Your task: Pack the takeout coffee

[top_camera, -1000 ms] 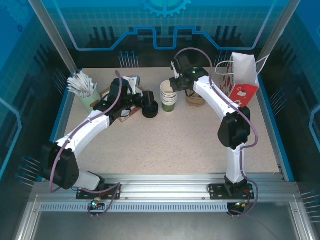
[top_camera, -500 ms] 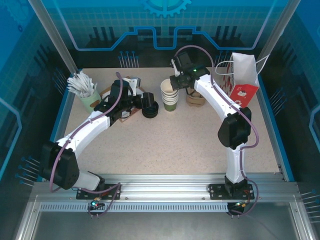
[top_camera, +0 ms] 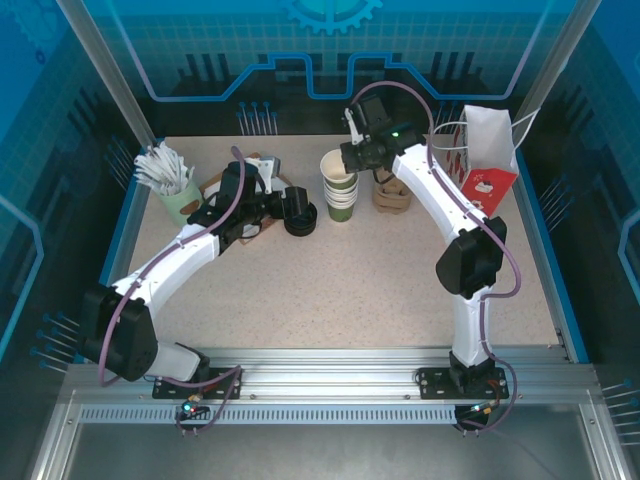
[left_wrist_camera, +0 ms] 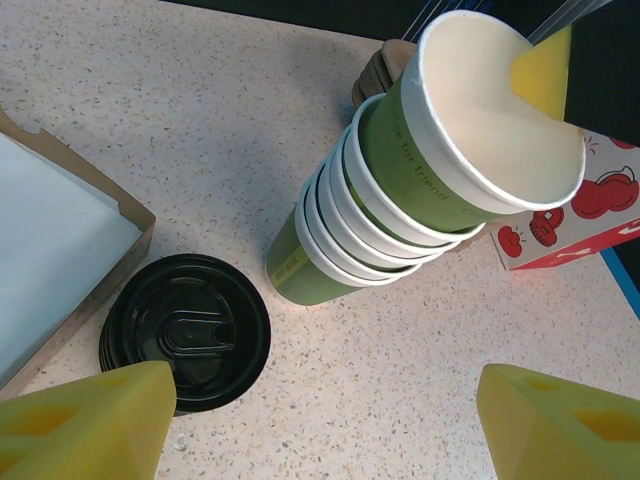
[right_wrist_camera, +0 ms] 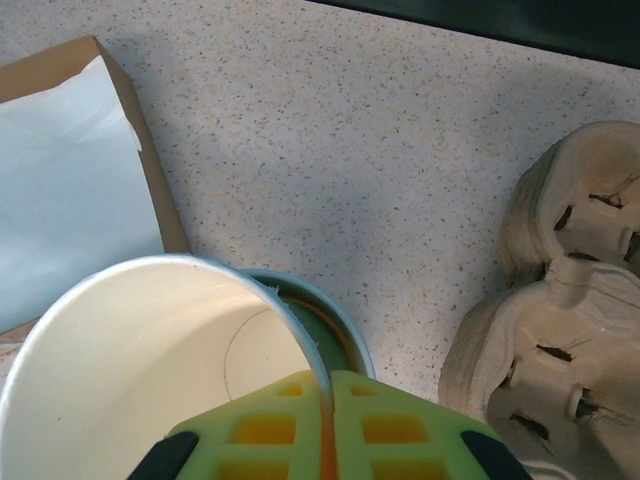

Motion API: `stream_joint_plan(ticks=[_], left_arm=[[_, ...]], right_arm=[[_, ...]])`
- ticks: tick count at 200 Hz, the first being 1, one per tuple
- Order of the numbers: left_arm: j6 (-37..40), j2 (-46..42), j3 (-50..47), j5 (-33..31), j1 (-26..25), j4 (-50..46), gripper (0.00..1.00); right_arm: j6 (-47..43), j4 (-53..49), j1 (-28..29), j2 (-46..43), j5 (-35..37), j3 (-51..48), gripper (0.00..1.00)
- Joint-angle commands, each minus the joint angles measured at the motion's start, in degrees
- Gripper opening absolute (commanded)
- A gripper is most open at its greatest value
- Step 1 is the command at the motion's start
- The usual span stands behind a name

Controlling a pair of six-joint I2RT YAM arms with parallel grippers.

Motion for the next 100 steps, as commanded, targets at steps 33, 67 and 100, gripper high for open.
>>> stream_joint_plan(ticks=[33, 67, 100], left_arm=[[-1.02, -2.5, -1.78, -0.73, -0.36, 1.62, 0.81], [-0.82, -2.9, -1.21, -1.02, -0.34, 1.39, 0.81], [-0.88, -3.03, -0.24, -0.93, -0.38, 0.99, 0.81]], right_arm=[[2.15, 0.48, -2.37, -0.8, -6.62, 0.38, 0.08], [2.22, -0.28, -2.82, -0.94, -7.6, 2.09, 0.08], [2.0, -1.91, -3.37, -2.56, -7.73, 4.6, 0.08]])
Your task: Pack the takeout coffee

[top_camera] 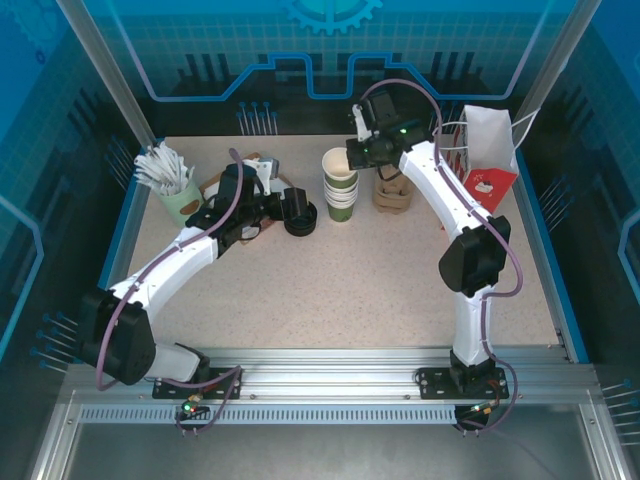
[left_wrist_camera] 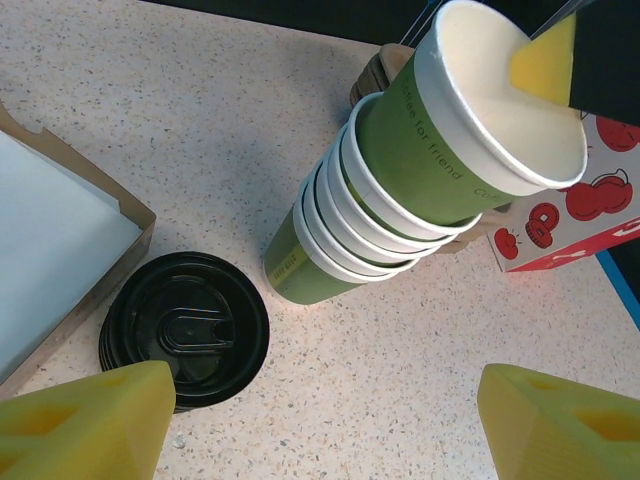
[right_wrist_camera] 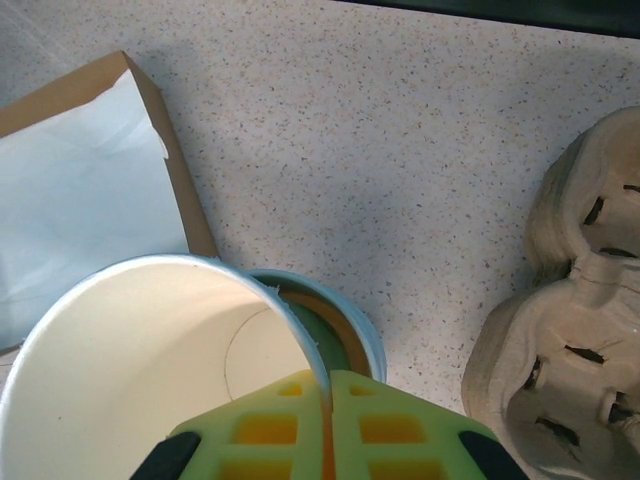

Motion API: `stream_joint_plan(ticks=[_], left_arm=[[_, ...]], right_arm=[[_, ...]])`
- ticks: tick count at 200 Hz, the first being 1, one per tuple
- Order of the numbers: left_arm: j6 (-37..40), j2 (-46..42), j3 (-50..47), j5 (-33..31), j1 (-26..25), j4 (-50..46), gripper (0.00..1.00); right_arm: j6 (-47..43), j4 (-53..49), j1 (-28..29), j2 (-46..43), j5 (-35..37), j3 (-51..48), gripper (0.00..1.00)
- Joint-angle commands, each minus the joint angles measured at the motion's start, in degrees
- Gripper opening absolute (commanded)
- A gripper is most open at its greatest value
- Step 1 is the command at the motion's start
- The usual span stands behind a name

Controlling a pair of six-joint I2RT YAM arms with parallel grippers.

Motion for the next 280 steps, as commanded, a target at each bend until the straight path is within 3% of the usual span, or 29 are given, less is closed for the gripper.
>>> stream_joint_plan(ticks=[1, 43, 68, 104, 142, 196, 280], left_arm=[[-0.52, -1.79, 0.91, -0.82, -0.38, 0.3, 0.81], [-1.36, -3.87, 0.69, -0.72, -0.38, 0.13, 0.81], [-1.84, -5.87, -0.45, -1.24, -0.27, -0.28, 0.81], [-3.45, -9.73, -4.25, -3.11, 0.09, -3.36, 0.82], [-6.03, -13.37, -9.65, -2.58, 3.47, -5.71, 0.82], [-6.38, -13.03, -11.29, -3.02, 4.16, -6.59, 0.82], [-5.94, -9.95, -11.37, -3.09, 4.1, -3.88, 0.81]], right_arm=[[0.48, -1.79, -0.98, -2.64, -1.75, 3.88, 0.08], [0.14, -4.12, -1.0, -8.12, -2.32, 6.86, 0.08], [-0.23, -4.47, -0.33, -14.05, -2.97, 2.85, 0.08], [-2.4, -1.42, 3.27, -26.23, -3.92, -16.66, 0.08], [-3.91, 8.27, 10.39, -36.77, -4.38, -41.12, 0.09], [-2.74, 21.49, 16.96, -35.34, -1.64, -57.46, 0.09], [-2.93, 31.18, 17.86, -29.91, -1.85, -64.4, 0.13]])
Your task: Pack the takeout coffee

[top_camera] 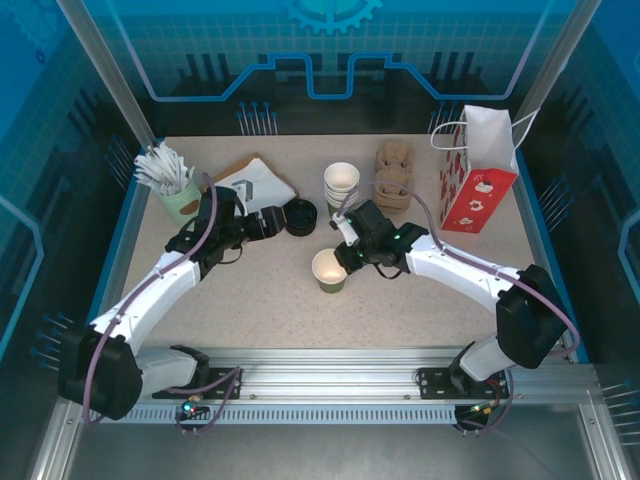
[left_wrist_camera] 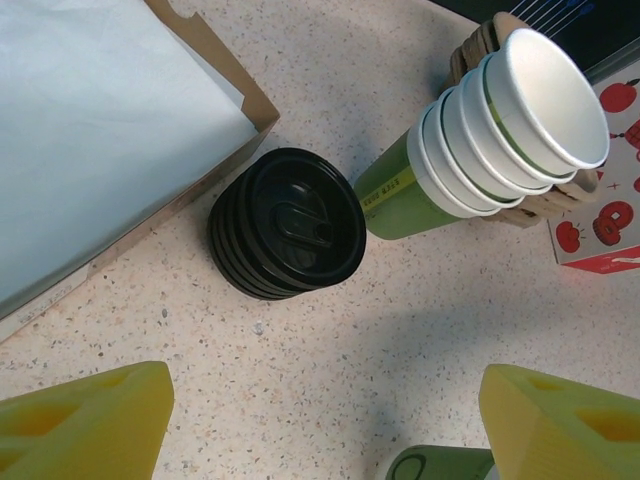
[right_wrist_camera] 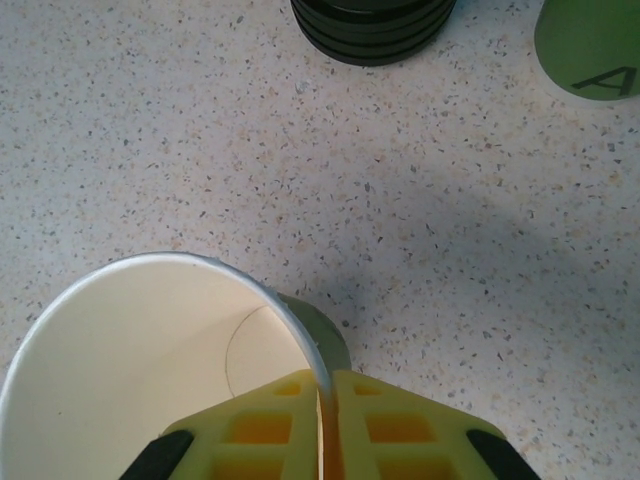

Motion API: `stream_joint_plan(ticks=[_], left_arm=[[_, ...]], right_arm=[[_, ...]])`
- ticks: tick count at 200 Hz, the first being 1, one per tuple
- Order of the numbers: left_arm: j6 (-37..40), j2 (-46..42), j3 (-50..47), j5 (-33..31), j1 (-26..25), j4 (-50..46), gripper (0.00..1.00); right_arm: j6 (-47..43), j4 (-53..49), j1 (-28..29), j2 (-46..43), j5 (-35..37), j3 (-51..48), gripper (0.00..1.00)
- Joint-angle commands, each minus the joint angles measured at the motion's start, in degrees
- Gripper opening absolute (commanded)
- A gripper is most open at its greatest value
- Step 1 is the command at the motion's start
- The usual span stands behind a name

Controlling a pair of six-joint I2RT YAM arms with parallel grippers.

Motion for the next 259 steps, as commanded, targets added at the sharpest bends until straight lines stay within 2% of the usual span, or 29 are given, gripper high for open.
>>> stream_joint_plan(ticks=[1, 37, 59, 103, 119, 156, 171, 197, 259], left_arm=[[-0.12, 0.74, -0.77, -0.58, 0.06, 2.13, 0.81], [-0.07, 3.16, -0.16, -0.51, 0.07, 3.11, 0.82], [0.46, 4.76, 0.67, -0.71, 0.06, 3.14, 0.82], [3.51, 12.05, 6.56, -2.8, -0.36, 0.67, 0.79], [4.98, 15.67, 9.28, -4.38, -0.82, -1.01, 0.73], [8.25, 25.03, 17.13, -7.71, -1.69, -6.24, 0.55], [9.39, 28.61, 20.53, -9.61, -1.88, -8.64, 0.5], [10.66, 33.31, 24.61, -11.53, -1.88, -10.35, 0.45], [12.32, 39.9, 30.09, -11.54, -1.96, -11.86, 0.36]], right_arm=[[-0.13, 4.27, 0.89, 1.47, 0.43, -1.22, 0.13], [-0.71, 4.24, 1.04, 3.25, 0.15, -1.18, 0.16], [-1.09, 3.15, 1.0, 2.39, 0.61, -0.95, 0.24], [-1.28, -0.12, 0.93, -2.76, 0.05, 2.22, 0.54], [-1.06, -0.41, 0.93, -5.26, -0.04, 2.58, 0.62], [-0.75, -1.11, 0.53, -8.87, 2.61, 2.69, 0.66], [-0.75, -1.29, 0.19, -9.44, 2.8, 2.69, 0.67], [-0.45, -1.3, -0.27, -9.54, 2.52, 2.42, 0.67], [0.48, -0.71, -0.4, -8.64, 1.07, 1.5, 0.67]])
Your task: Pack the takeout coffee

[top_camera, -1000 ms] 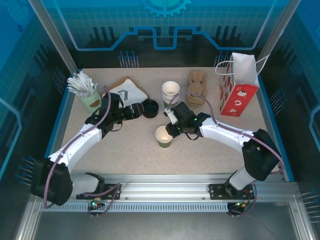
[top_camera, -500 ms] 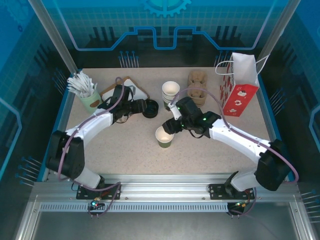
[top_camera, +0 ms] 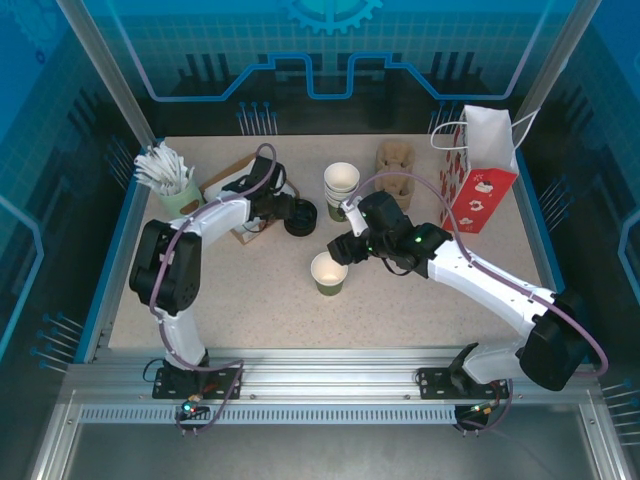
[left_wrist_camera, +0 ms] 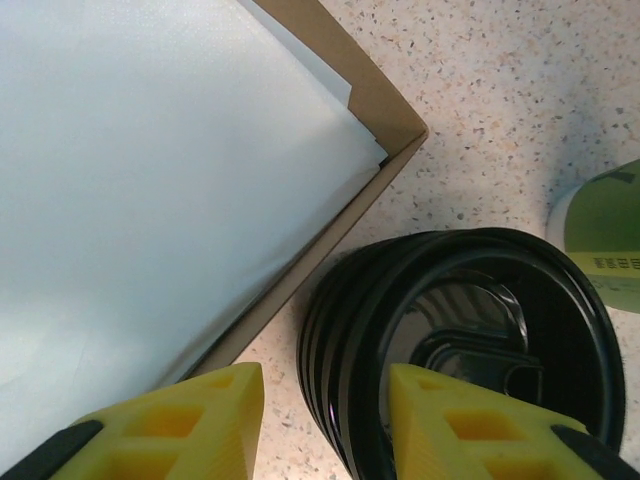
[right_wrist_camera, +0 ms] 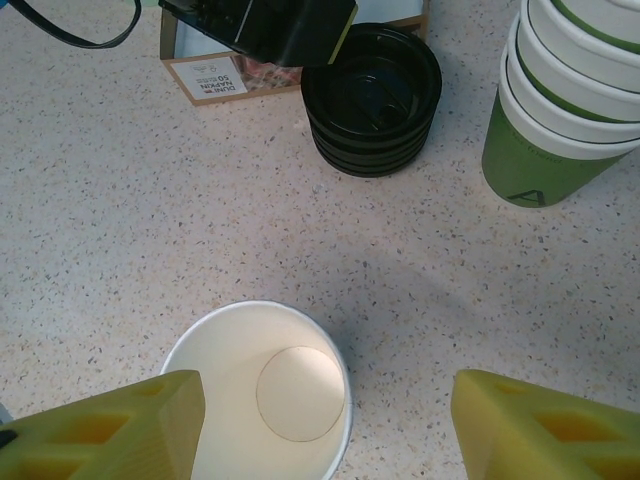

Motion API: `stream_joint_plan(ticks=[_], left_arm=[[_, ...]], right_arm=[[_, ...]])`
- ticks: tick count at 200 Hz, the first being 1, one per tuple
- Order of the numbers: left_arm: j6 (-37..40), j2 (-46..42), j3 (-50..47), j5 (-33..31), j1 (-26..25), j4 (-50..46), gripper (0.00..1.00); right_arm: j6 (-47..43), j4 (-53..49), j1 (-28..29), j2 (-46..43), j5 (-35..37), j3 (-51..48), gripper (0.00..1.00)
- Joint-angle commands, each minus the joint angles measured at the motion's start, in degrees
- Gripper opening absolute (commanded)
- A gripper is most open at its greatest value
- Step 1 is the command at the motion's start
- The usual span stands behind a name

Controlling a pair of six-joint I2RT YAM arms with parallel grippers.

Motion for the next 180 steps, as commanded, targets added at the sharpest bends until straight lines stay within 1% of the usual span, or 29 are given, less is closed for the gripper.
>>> stream_joint_plan(ticks=[1, 71, 130, 180], left_arm=[[1.75, 2.01, 2.74, -0.96, -0.39, -2.36, 0.36], [2.37, 4.19, 4.21, -0.08, -0.4, -2.46, 0.26], [1.5, 4.47, 4.19, 2.42, -0.4, -2.41, 0.27], [1.6, 4.64, 4.17, 2.36, -0.45, -2.34, 0.23]], right_arm=[[1.05, -0.35, -0.5, 0.44, -0.54, -0.23, 0.67], [1.56, -0.21, -0.55, 0.78, -0.63, -1.23, 0.67], [1.77, -0.03, -0.47, 0.77, -0.61, -1.89, 0.67], [2.01, 0.01, -0.56, 0.65, -0.31, -2.43, 0.67]])
